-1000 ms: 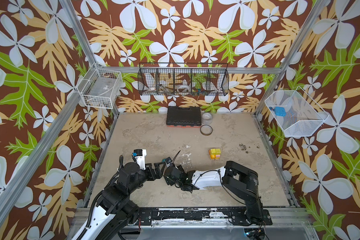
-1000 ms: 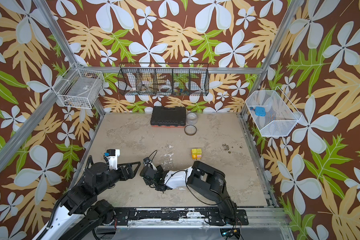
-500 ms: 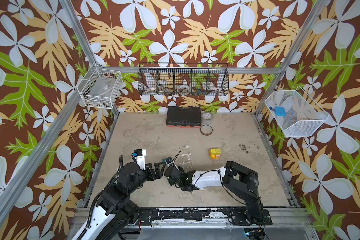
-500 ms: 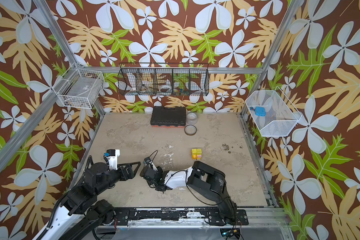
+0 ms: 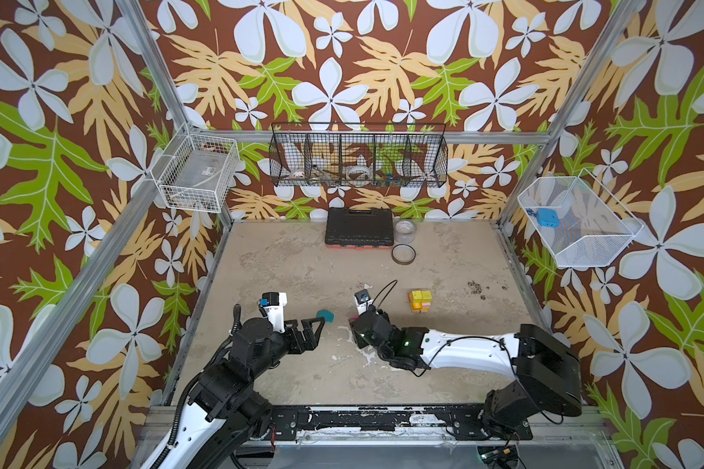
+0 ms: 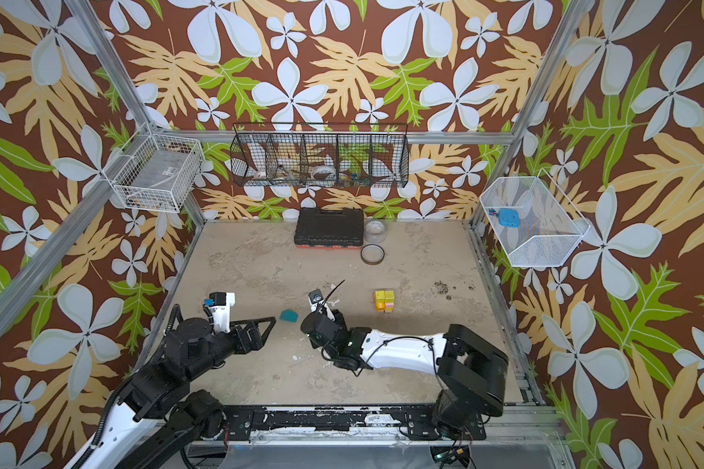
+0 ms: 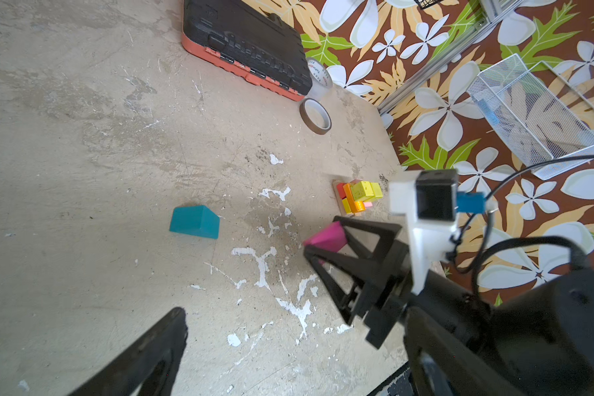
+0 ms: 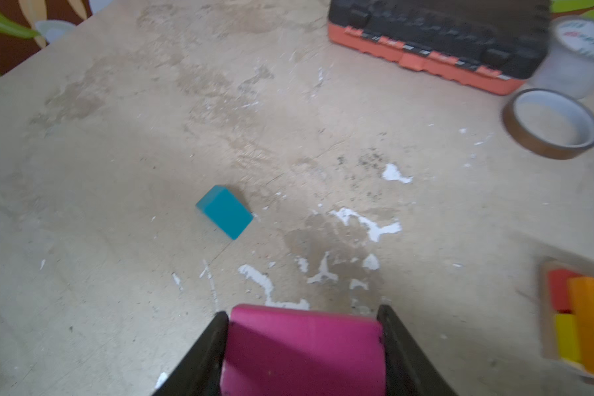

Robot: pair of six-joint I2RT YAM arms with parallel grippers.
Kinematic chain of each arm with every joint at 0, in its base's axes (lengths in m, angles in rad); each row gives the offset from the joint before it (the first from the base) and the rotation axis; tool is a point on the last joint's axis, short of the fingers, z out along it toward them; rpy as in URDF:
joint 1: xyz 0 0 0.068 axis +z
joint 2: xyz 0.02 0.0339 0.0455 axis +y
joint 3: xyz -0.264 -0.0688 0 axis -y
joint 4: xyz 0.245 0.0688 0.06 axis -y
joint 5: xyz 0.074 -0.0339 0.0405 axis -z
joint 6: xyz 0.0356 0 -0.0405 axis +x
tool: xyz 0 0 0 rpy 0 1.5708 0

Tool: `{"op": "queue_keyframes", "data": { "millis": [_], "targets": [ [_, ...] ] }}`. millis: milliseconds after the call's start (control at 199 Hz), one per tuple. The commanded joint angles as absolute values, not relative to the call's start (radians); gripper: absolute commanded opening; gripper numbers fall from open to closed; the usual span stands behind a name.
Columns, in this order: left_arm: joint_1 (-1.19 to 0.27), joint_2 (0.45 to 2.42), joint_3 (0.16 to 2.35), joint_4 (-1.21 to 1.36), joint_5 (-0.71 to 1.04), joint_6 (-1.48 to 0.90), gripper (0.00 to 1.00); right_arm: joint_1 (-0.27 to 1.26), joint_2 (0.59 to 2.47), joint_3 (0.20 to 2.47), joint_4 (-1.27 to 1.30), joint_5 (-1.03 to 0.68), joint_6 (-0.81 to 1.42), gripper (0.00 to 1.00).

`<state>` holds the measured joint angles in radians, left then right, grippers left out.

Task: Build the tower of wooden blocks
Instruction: 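Lift the magenta block with the right gripper and carry it to the stack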

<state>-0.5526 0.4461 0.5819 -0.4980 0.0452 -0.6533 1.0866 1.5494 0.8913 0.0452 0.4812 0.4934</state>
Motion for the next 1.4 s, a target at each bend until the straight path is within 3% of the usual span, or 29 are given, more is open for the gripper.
{"op": "queue_keyframes", "data": {
  "millis": [0,176,583,799,1398],
  "targets": [
    [-0.551,0.457,0.581,-0.479,0.042,-0.653,1.0,1.044,1.461,0.843,0.021,0.517,0.472,0.31],
    [-0.55,0.452,0.58,-0.475,0.04,-0.653,1.0,0.976,1.295,0.77,0.0,0.583,0.442,0.31],
    [-0.551,0.47,0.578,-0.474,0.045,-0.653,1.0,0.618,1.0,0.588,0.004,0.418,0.423,0.28],
    [-0.551,0.461,0.577,-0.474,0.037,-0.653,1.0,0.525,1.01,0.554,0.026,0.361,0.406,0.25],
    [-0.551,0.467,0.569,-0.465,0.053,-0.649,1.0,0.511,1.177,0.595,0.077,0.276,0.309,0.27]
  ]
}}
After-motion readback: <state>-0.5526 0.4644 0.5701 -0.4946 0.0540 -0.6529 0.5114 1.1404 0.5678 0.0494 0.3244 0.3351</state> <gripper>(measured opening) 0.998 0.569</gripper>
